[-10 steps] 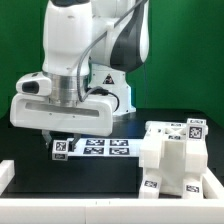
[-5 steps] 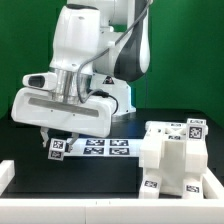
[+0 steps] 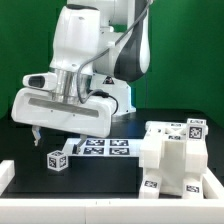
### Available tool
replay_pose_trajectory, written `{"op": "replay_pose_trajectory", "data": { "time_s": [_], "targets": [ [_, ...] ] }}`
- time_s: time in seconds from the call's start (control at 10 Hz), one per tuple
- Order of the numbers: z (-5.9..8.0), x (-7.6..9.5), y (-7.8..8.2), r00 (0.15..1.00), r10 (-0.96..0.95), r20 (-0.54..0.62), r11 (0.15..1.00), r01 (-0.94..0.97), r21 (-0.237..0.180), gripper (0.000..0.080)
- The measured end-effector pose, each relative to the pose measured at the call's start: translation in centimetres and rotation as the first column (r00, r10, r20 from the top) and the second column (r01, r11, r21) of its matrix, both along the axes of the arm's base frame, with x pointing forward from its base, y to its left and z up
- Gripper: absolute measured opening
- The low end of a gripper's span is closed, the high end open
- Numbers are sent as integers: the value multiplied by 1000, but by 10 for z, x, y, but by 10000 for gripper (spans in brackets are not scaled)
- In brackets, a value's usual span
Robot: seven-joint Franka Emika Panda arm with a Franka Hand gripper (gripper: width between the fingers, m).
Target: Assemble chair
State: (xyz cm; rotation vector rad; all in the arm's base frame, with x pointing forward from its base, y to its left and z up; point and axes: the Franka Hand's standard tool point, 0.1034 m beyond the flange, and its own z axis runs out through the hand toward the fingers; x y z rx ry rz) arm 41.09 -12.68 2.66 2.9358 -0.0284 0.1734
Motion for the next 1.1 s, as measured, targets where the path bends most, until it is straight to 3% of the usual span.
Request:
{"op": "replay_pose_trajectory", "data": {
  "time_s": [0.2,0.3,0.4,0.5,0.6,0.7,0.8,0.9,1.1],
  "targets": [
    [0,0,0,1000,0,0,1000,0,0,647],
    [-1,-1,4,999,-10,-31,1000,10,25,649],
    [7,13,12,996,-25,-82,995,33,91,649],
    [12,26,17,995,-51,-83,992,60,107,649],
    [12,30,32,982,-103,-159,980,128,153,649],
    [18,47,38,971,-105,-213,975,143,172,649],
    [17,54,33,979,-96,-178,980,124,158,649],
    [13,40,39,957,-103,-270,972,155,177,649],
    [7,40,30,913,-90,-397,967,175,184,649]
  ]
}}
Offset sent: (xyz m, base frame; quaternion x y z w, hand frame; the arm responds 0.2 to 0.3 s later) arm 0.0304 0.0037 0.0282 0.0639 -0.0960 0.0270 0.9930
